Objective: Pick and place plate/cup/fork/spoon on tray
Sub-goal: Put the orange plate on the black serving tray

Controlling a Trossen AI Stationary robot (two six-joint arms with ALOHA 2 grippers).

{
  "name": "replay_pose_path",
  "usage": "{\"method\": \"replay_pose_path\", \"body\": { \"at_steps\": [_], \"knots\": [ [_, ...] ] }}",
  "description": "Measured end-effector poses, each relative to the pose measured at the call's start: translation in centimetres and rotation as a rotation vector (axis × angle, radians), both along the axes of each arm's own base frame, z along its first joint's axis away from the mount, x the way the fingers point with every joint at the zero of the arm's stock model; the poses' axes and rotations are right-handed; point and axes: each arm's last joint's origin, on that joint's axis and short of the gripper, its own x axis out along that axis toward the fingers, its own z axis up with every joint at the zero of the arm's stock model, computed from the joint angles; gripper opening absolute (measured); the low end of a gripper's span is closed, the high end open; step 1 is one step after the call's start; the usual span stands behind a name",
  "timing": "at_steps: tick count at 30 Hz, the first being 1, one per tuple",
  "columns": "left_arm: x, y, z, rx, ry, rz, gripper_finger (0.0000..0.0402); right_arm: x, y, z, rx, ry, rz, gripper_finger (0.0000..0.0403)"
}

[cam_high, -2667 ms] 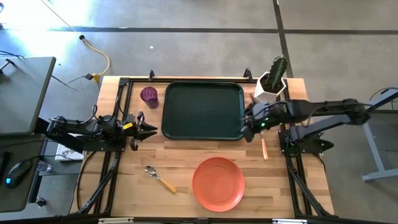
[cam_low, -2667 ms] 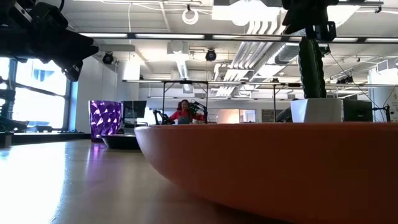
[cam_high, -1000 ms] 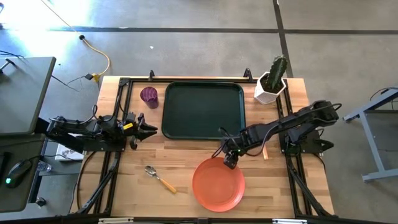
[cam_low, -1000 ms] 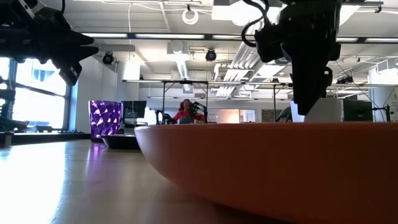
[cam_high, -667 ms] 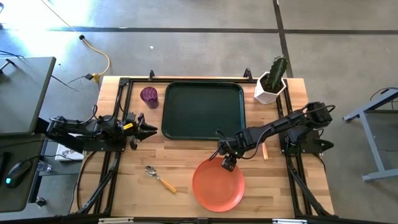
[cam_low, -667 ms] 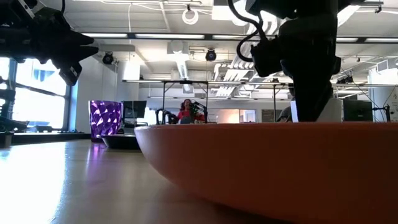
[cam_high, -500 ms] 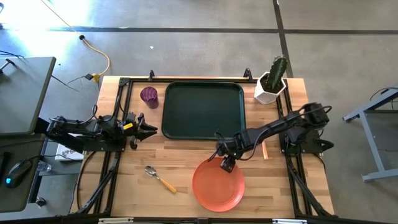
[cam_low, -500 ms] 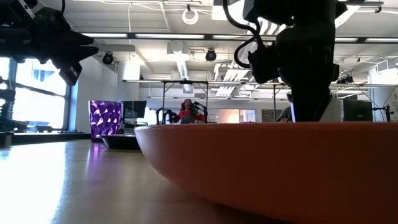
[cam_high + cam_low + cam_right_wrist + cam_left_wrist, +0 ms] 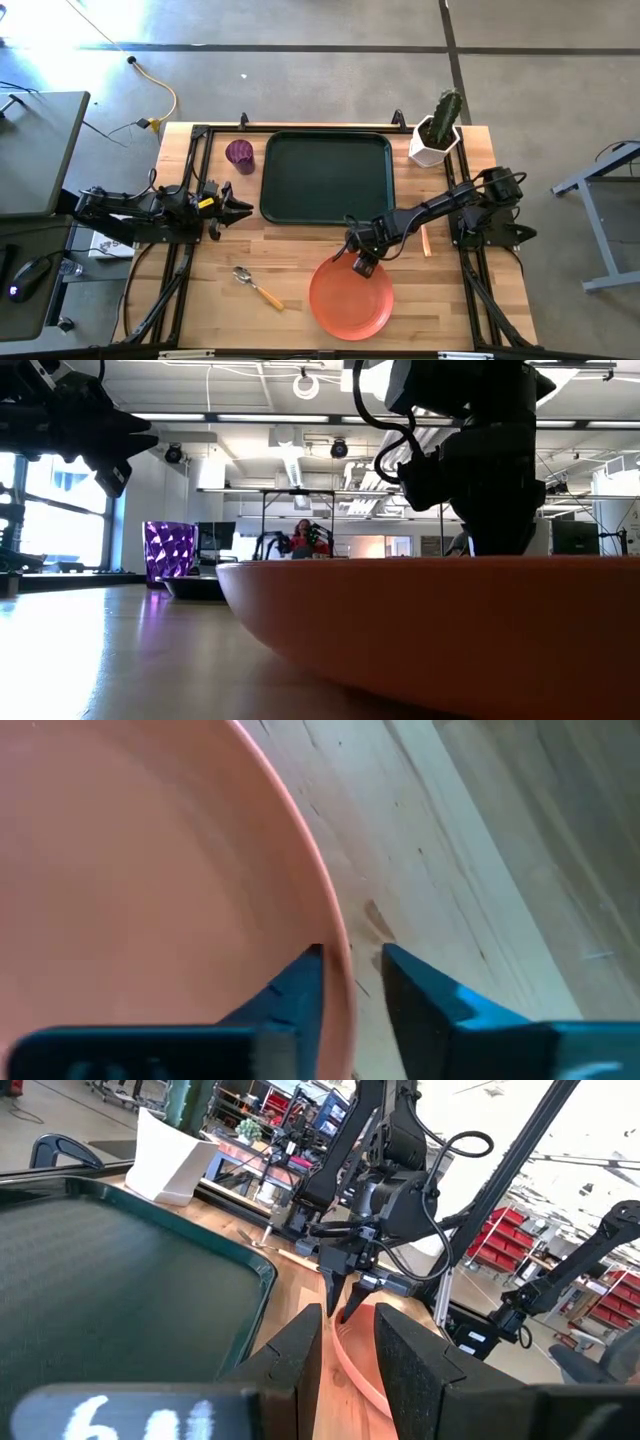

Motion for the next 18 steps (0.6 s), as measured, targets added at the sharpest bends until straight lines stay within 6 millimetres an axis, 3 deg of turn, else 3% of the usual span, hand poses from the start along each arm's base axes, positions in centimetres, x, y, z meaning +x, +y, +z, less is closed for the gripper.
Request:
{"method": "replay_pose_path", "body": {
  "at_steps": [6,18],
  "knots": [
    [0.0,0.0,0.0,0.0,0.0,0.0,0.0085,0.03,-0.02,0.06,-0.005,-0.006,-0.005,0.0007],
    [0.0,0.0,0.0,0.0,0.0,0.0,0.0085,0.64,0.27,0.34,0.065,-0.062,-0.018,0.0002]
  ]
}}
